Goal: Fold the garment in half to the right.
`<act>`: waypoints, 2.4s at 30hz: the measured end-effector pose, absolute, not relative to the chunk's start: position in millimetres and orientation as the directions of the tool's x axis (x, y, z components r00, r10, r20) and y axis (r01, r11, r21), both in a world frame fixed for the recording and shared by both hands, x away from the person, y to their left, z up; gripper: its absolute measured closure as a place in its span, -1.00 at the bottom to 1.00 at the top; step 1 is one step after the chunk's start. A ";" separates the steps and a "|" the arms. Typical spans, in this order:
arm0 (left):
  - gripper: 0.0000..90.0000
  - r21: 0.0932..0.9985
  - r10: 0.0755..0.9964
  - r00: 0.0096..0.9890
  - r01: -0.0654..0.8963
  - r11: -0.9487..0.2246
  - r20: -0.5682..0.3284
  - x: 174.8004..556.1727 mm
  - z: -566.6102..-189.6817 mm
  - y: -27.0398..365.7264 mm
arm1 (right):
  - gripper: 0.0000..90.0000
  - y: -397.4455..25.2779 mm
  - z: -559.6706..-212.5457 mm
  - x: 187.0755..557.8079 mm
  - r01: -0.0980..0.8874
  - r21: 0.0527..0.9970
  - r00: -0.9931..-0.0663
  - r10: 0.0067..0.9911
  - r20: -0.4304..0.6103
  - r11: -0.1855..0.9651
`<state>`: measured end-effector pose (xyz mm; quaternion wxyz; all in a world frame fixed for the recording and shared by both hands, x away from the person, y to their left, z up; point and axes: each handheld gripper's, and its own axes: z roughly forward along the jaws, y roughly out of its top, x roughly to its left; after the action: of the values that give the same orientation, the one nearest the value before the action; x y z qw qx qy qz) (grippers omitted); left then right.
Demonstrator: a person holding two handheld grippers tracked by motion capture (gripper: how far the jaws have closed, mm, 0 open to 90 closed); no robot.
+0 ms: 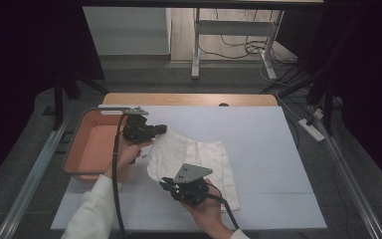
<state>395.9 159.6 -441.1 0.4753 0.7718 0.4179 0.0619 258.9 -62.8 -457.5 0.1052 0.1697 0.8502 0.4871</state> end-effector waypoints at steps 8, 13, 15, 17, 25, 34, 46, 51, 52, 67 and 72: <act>0.92 0.769 0.709 0.635 0.604 -0.209 -0.305 400.2 -450.1 155.4 | 0.83 -69.6 -460.7 260.1 0.202 0.859 -0.912 0.411 -0.011 0.471; 0.92 0.765 0.707 0.639 0.605 -0.220 -0.302 400.0 -452.0 151.6 | 0.83 -78.1 -466.0 260.7 0.221 0.855 -0.903 0.429 -0.002 0.470; 0.92 0.765 0.705 0.642 0.604 -0.225 -0.300 399.9 -452.7 148.9 | 0.83 -81.7 -467.4 260.3 0.228 0.852 -0.901 0.434 0.001 0.471; 0.92 0.765 0.704 0.646 0.601 -0.231 -0.295 399.9 -453.3 146.5 | 0.83 -85.6 -467.8 259.6 0.230 0.851 -0.899 0.438 0.000 0.472; 0.92 0.772 0.695 0.660 0.588 -0.240 -0.287 402.5 -455.9 130.4 | 0.83 -107.6 -469.8 258.3 0.265 0.847 -0.877 0.480 0.013 0.461; 0.91 0.770 0.684 0.676 0.579 -0.266 -0.273 403.9 -461.5 113.2 | 0.83 -125.5 -475.0 258.7 0.298 0.839 -0.854 0.519 0.021 0.456; 0.91 0.774 0.683 0.678 0.575 -0.265 -0.271 405.1 -464.0 107.0 | 0.83 -134.1 -480.0 262.3 0.326 0.830 -0.843 0.537 0.038 0.452; 0.91 0.774 0.680 0.683 0.572 -0.272 -0.266 405.3 -464.4 103.2 | 0.83 -136.5 -482.9 265.1 0.337 0.824 -0.837 0.546 0.041 0.454; 0.91 0.774 0.680 0.684 0.571 -0.273 -0.265 405.5 -464.6 102.3 | 0.83 -137.4 -483.2 265.5 0.340 0.823 -0.835 0.549 0.042 0.454; 0.91 0.764 0.670 0.696 0.572 -0.299 -0.259 412.5 -467.5 72.6 | 0.83 -167.1 -481.9 257.6 0.367 0.819 -0.809 0.586 0.047 0.442; 0.91 0.754 0.669 0.699 0.575 -0.316 -0.253 416.5 -470.6 60.7 | 0.83 -178.1 -483.6 257.0 0.379 0.816 -0.797 0.602 0.047 0.437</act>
<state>416.5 60.7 -470.6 0.4408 0.8095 0.3842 0.0532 257.0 -178.1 -483.6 0.1262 0.2926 0.8383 0.4425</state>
